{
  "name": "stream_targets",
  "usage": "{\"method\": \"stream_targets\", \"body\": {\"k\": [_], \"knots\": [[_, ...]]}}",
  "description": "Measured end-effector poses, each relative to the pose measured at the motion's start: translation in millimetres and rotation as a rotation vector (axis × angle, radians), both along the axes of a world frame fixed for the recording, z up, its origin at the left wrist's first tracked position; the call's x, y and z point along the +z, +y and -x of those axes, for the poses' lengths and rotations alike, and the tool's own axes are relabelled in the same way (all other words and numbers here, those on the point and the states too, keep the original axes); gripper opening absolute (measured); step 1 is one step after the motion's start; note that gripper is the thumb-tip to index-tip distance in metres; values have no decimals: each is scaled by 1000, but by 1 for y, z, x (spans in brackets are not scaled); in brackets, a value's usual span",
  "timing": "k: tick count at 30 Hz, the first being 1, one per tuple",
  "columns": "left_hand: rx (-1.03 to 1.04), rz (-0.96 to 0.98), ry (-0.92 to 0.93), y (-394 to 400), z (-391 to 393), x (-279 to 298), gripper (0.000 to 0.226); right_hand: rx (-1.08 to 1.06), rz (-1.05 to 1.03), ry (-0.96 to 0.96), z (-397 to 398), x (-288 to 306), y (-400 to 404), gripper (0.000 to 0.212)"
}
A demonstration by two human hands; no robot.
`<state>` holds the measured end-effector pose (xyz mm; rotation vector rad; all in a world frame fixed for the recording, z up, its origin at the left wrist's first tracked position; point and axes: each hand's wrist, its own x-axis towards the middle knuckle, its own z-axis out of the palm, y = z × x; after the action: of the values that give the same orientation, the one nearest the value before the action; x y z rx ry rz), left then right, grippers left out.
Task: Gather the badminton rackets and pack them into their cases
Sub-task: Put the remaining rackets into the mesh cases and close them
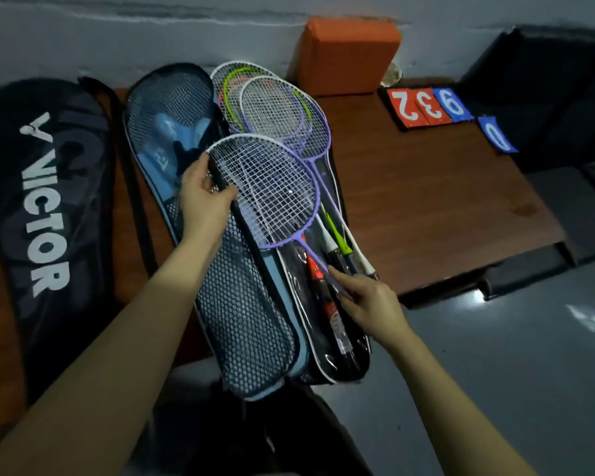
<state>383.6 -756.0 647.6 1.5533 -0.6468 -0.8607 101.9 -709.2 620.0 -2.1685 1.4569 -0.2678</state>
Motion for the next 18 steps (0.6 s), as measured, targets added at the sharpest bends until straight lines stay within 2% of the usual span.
{"method": "stream_targets", "body": {"k": [5, 10, 13, 18], "knots": [[-253, -101, -318, 21, 13, -9, 87, 48, -32, -69, -8, -3, 12, 53], [-65, -197, -396, 49, 21, -18, 67, 15, -167, -208, -24, -6, 9, 51], [-62, -222, -472, 69, 36, -20, 62, 5, -241, -314, -30, -10, 13, 51], [-40, -254, -496, 104, 61, -32, 55, 74, -127, -277, -42, -21, 17, 48]]}}
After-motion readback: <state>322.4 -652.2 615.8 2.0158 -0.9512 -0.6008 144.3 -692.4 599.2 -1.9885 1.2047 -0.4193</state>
